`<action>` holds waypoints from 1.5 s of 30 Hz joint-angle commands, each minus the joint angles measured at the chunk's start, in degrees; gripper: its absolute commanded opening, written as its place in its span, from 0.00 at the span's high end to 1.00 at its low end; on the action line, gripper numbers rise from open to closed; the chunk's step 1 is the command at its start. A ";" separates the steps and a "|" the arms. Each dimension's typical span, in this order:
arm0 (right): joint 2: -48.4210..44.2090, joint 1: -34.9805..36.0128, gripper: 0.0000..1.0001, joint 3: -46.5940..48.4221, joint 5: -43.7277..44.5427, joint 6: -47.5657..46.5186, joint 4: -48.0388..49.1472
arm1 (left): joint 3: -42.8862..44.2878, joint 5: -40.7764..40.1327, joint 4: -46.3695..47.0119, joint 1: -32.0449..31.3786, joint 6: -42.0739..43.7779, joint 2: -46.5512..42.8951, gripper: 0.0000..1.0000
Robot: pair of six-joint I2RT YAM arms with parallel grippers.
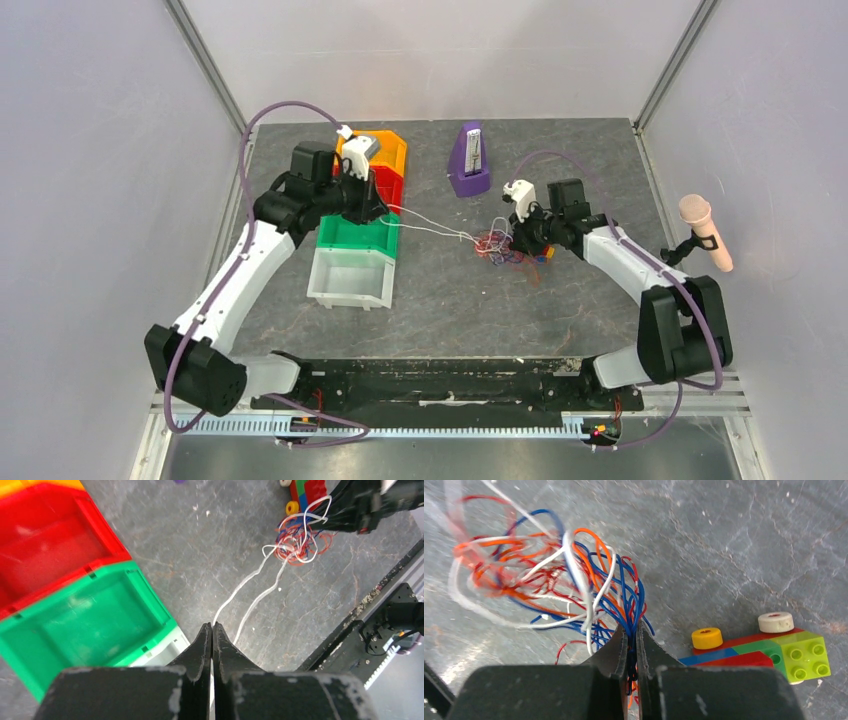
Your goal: Untangle the cables
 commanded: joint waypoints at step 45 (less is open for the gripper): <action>10.77 -1.18 1.00 -3.71 19.58 -6.13 7.14 | 76.41 -19.72 -2.84 30.73 -0.53 20.84 0.98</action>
